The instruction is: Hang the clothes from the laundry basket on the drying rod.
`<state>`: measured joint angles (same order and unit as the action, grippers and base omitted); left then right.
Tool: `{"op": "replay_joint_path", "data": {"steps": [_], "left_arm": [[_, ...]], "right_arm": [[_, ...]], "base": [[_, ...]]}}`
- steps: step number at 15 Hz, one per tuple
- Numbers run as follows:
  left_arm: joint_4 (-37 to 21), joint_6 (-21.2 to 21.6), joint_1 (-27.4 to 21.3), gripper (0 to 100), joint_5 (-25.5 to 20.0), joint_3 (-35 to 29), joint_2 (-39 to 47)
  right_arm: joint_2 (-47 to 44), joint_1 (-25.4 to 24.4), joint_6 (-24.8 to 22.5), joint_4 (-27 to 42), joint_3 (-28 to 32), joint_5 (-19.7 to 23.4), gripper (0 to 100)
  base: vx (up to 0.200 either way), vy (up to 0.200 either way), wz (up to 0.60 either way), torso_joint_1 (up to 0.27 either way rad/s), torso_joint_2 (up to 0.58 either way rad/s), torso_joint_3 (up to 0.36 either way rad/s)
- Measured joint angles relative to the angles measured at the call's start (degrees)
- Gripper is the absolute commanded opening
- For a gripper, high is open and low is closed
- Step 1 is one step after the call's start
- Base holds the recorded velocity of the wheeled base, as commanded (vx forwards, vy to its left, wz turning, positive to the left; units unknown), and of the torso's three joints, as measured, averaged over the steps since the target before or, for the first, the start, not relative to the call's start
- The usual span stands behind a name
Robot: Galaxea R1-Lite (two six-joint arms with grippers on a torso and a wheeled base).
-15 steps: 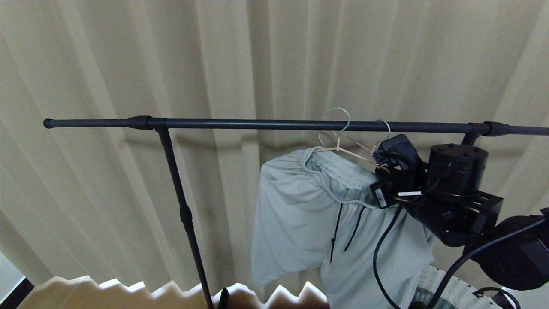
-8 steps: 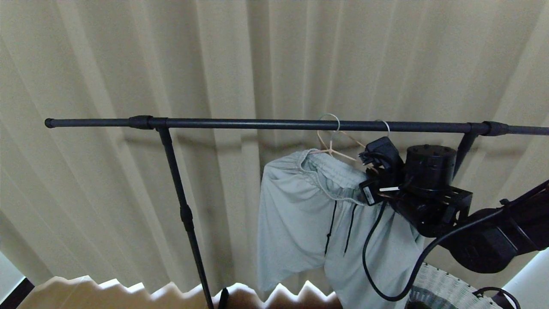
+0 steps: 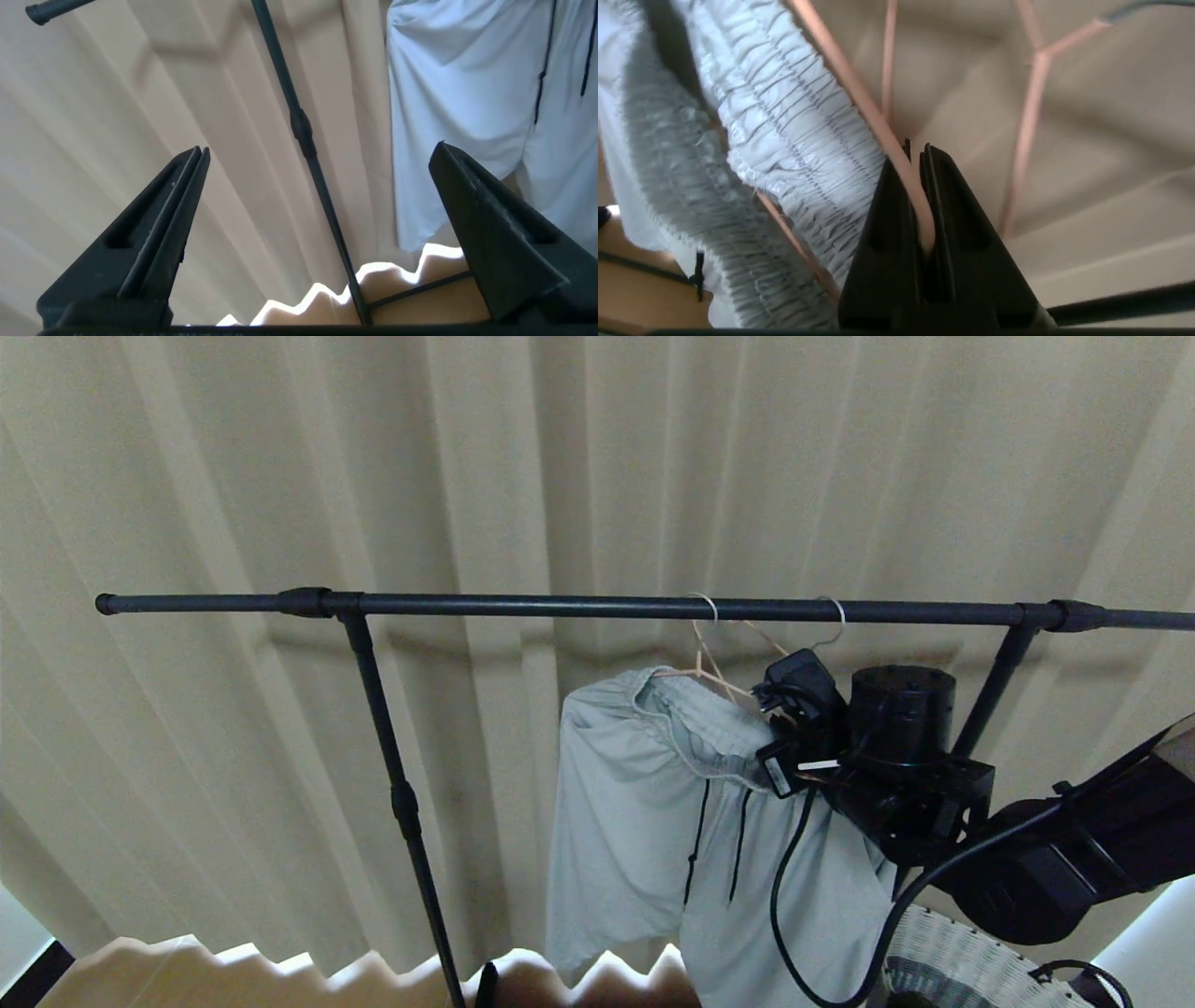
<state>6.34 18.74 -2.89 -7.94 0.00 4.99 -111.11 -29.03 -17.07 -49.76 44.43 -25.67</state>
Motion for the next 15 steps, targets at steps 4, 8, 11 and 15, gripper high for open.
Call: {"op": "replay_joint_path", "data": {"steps": [4,8,11,15], "left_arm": [[0.0,-0.1,0.0,100,0.0,0.0,0.0],[0.0,-0.2,0.0,100,0.0,0.0,0.0],[0.0,-0.2,0.0,100,0.0,0.0,0.1],[0.0,-0.3,0.0,100,0.0,0.0,0.1]], "right_arm": [[-0.7,-0.5,0.0,-0.5,0.2,0.2,100],[-0.9,-1.3,4.6,-1.7,0.0,2.1,100],[-0.7,-2.3,7.7,-1.8,-0.3,6.2,100],[0.7,-3.3,11.8,-1.9,-0.4,12.6,100]], "base": [[0.000,0.000,0.00,0.000,0.00,0.000],[0.000,0.000,0.00,0.000,0.00,0.000],[0.000,0.000,0.00,0.000,0.00,0.000],[0.000,0.000,0.00,0.000,0.00,0.000]]}}
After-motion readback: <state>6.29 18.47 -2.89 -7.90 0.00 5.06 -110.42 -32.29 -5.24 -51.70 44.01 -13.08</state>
